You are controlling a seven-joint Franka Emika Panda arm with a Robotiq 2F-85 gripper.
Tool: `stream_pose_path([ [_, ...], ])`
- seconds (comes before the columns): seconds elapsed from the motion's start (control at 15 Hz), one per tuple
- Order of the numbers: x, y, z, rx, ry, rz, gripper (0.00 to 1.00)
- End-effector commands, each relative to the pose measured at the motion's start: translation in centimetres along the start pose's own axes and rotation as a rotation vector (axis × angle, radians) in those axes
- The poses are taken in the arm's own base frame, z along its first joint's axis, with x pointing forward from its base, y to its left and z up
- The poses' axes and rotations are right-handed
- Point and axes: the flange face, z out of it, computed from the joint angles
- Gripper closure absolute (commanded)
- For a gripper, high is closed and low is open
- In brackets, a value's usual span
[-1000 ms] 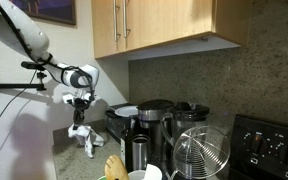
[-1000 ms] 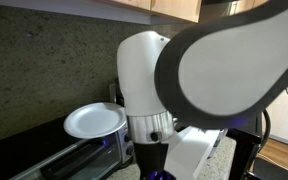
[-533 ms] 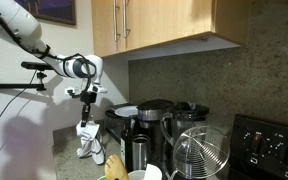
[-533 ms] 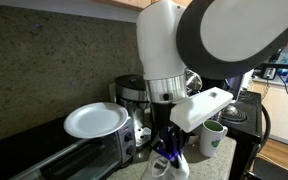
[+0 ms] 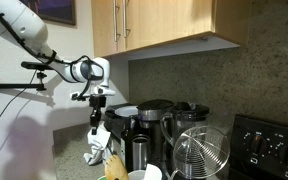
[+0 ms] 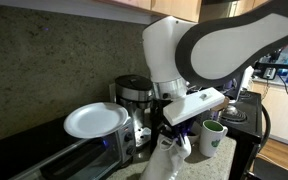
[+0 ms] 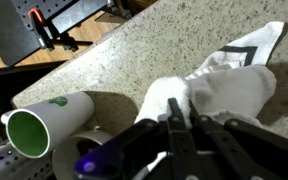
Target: Use the white towel to wipe the white bowl
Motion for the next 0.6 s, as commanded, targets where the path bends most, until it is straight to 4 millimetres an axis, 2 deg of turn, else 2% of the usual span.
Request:
stream_pose_path([
  [0.0,0.4,2.3,0.1,-0.021,-0.013,0.132,0.97],
  [0.27,1.7,5.8,-0.2,-0.053,-0.019,0.261,0.97],
  [0.53,4.5,10.4,-0.3,-0.121,0.035,0.314,0.97],
])
